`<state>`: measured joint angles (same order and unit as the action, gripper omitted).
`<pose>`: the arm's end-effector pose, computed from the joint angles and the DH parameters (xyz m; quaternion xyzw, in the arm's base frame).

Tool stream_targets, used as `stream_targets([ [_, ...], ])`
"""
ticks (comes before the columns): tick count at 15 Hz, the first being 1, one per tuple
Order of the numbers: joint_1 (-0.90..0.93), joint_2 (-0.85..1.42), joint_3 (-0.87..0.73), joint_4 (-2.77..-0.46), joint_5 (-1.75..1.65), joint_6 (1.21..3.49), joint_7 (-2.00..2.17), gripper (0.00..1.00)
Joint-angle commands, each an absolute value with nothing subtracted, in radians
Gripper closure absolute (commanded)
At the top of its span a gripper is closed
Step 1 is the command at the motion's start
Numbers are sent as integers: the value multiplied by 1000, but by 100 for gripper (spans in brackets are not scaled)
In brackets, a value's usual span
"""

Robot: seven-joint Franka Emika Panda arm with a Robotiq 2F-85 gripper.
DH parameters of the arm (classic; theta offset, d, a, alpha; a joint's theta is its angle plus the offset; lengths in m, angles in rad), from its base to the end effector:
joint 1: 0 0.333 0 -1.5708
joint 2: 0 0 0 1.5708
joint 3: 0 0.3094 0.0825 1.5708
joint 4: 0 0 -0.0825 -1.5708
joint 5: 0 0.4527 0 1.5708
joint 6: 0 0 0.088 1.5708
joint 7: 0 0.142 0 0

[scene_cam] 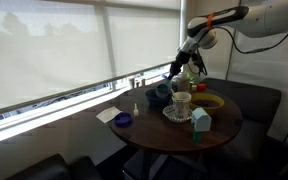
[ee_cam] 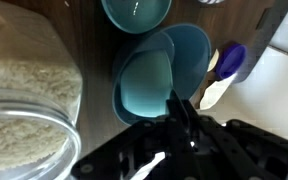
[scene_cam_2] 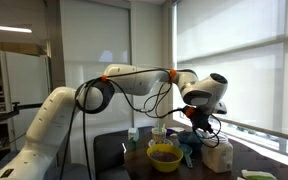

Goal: Scoop up the serial in the bowl with the blue spoon

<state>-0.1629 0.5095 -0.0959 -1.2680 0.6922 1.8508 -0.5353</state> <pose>0.7811 -0.1177 0.4389 -0.9492 -0.0565 -0.1516 0.2699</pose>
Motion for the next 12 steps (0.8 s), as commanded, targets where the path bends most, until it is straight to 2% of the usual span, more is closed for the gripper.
stream_targets([
  [1,-153,481,-31,-1281,568,1936,-619,98],
  [12,-69,387,54,-1380,161,2109,-810,98],
])
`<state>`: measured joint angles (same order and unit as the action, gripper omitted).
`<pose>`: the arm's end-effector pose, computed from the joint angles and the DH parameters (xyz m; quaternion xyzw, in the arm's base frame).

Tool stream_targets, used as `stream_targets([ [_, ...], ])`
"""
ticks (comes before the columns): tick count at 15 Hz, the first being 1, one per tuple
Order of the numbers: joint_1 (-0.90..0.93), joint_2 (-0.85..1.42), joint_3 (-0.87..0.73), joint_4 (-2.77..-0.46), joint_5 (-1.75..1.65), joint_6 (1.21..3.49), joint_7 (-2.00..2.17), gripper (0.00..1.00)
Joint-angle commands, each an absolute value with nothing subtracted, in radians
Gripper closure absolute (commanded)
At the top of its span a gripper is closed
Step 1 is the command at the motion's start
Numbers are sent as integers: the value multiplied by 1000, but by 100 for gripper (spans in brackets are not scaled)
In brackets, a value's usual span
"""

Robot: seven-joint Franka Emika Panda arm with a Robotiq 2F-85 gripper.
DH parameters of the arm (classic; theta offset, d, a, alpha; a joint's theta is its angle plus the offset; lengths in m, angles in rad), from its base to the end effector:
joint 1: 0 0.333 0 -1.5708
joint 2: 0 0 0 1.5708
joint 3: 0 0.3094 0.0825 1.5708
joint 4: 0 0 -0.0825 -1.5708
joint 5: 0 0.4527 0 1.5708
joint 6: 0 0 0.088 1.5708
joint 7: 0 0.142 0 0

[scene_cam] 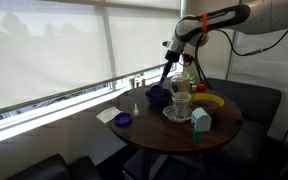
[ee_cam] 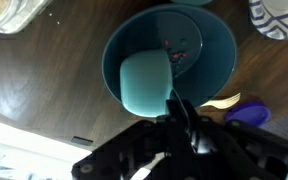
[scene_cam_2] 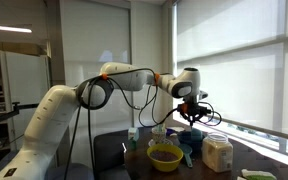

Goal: Scoop up the serial in the bowl with the blue spoon

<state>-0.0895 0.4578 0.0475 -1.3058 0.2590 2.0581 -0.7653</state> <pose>0.7968 -0.0185 0.4615 -0.9327 -0.3026 -0.1856 0.0639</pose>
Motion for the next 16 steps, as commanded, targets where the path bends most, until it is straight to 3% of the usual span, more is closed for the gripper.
stream_targets([
  [1,-59,372,53,-1394,121,2124,-821,98],
  [14,82,214,27,-1620,-460,2498,-750,98],
  [16,16,172,76,-1614,-231,2397,-799,98],
])
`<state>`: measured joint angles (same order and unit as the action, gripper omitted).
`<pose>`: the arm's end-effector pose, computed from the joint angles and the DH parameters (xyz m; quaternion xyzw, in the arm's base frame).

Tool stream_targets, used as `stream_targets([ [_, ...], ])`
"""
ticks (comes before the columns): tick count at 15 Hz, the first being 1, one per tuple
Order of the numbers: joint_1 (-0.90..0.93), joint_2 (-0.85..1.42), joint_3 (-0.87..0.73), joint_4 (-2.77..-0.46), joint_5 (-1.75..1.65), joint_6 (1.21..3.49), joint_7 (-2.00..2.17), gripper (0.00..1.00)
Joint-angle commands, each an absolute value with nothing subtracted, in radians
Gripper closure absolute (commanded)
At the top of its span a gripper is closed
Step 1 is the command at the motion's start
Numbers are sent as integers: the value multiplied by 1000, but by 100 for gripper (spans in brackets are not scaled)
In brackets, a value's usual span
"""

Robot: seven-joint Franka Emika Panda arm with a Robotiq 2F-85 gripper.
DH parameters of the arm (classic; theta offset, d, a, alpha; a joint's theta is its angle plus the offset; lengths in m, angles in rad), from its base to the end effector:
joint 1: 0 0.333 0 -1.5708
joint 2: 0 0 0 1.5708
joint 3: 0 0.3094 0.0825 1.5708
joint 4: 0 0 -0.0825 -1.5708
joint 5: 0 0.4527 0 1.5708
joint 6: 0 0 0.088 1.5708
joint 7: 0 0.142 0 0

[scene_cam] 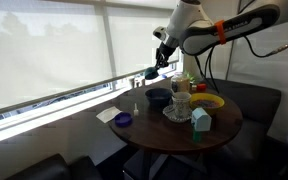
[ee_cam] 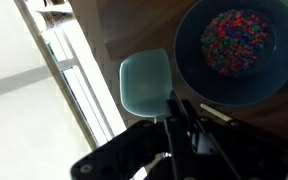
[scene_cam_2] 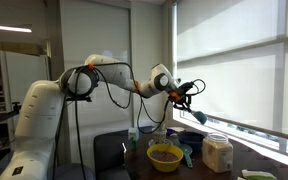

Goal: Scoop up the serial in the bowl with the blue spoon

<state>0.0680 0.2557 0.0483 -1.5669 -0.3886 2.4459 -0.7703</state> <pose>0.7680 0.0773 0.5164 0.8014 0.4918 0.2348 0.2463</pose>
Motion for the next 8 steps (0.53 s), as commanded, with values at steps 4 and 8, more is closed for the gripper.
stream_targets([
  [4,-259,76,264,-1631,104,2289,-1006,98],
  [8,-442,12,280,-1615,430,2103,-1163,98],
])
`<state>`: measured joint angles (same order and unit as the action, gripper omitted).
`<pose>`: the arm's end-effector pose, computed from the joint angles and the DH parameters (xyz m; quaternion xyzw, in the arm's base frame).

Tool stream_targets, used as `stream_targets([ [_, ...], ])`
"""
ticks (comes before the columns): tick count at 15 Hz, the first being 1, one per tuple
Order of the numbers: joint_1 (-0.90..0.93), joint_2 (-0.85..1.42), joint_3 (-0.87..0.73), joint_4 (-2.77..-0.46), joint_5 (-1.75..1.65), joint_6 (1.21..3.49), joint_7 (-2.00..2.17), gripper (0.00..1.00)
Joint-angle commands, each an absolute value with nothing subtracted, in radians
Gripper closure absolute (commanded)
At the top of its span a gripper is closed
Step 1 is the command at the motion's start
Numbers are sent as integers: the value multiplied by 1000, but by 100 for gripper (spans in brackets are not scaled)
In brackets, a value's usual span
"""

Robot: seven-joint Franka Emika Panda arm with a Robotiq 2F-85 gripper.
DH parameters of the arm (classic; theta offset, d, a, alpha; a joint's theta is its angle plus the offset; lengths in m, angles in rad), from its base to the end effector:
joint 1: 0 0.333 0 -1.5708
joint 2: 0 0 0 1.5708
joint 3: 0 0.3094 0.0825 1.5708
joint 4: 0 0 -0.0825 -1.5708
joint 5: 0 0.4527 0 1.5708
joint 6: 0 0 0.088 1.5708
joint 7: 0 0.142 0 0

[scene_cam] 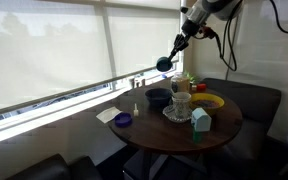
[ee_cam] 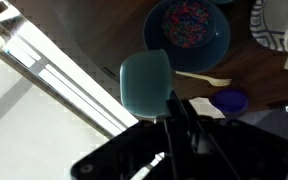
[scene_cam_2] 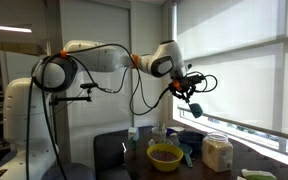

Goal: Scoop up the serial in the bowl with the blue spoon

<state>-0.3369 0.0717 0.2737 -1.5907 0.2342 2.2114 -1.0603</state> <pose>0.7105 -0.0365 0.6050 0.8596 0.4172 0.2916 0.0438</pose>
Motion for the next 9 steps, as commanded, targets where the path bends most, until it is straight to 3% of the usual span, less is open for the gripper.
stream_targets([
  [1,-468,-13,248,-1637,512,2047,-1204,98],
  [2,-496,-41,215,-1667,590,1990,-1245,98],
  [3,-399,-58,56,-1686,649,1923,-1266,98],
  [9,-414,-100,-252,-1809,690,1539,-1266,98],
])
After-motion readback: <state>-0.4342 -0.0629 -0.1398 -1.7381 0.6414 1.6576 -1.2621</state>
